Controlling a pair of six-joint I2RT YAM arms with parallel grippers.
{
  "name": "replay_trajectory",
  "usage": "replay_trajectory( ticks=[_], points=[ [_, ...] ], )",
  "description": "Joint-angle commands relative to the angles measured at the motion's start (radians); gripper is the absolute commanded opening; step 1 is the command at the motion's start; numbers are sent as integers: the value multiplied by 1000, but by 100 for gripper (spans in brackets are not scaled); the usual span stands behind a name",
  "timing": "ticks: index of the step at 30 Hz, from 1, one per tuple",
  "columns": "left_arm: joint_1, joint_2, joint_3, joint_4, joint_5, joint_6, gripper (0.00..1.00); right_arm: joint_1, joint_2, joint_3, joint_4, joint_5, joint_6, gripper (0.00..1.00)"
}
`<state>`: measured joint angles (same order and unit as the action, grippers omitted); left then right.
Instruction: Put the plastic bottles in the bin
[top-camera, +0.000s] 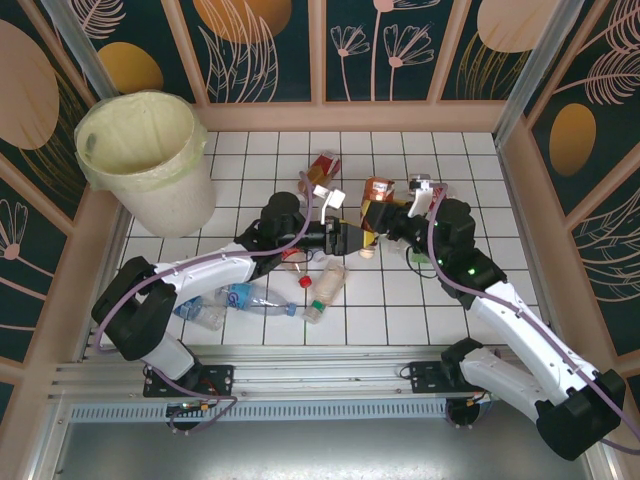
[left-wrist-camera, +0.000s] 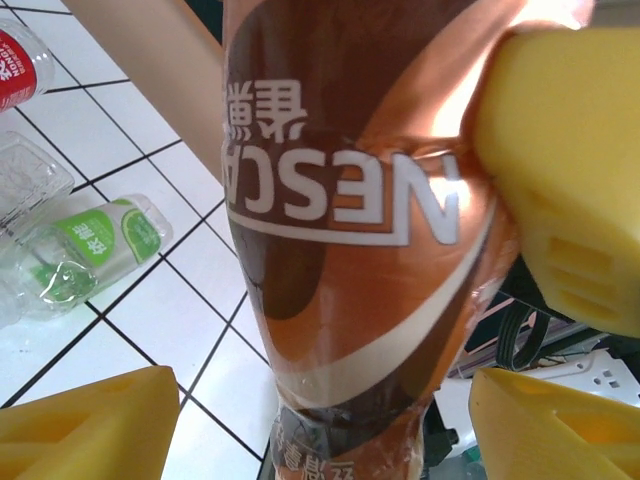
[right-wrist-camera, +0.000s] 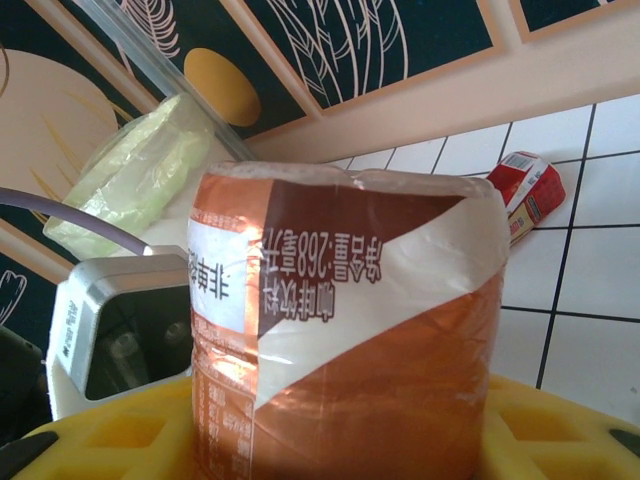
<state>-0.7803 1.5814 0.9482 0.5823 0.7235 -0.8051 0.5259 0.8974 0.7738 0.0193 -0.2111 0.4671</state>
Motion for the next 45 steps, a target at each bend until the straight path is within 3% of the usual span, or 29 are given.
replay_trajectory(
  ticks=[1,13,17,29,31,37,41,45],
  points=[
    [-7,-18,48,-13,0,36,77,9,-11,9,55,-22,-27,52],
    [-6,-14,37,-1,11,26,74,9,-14,1,93,-49,-13,52],
    [-7,-9,35,50,33,-2,67,11,-12,1,98,-51,-7,52],
    [-19,-17,30,-2,31,35,64,11,20,7,105,-36,-2,51],
    [-23,-14,33,-2,31,36,56,11,22,7,108,-39,0,51],
    [-28,-6,43,-16,33,43,50,14,22,5,107,-37,1,51],
    [-28,-13,46,-19,28,46,37,16,22,5,105,-38,2,51],
    [-28,-34,44,-32,3,54,32,16,24,4,105,-36,1,53]
  ],
)
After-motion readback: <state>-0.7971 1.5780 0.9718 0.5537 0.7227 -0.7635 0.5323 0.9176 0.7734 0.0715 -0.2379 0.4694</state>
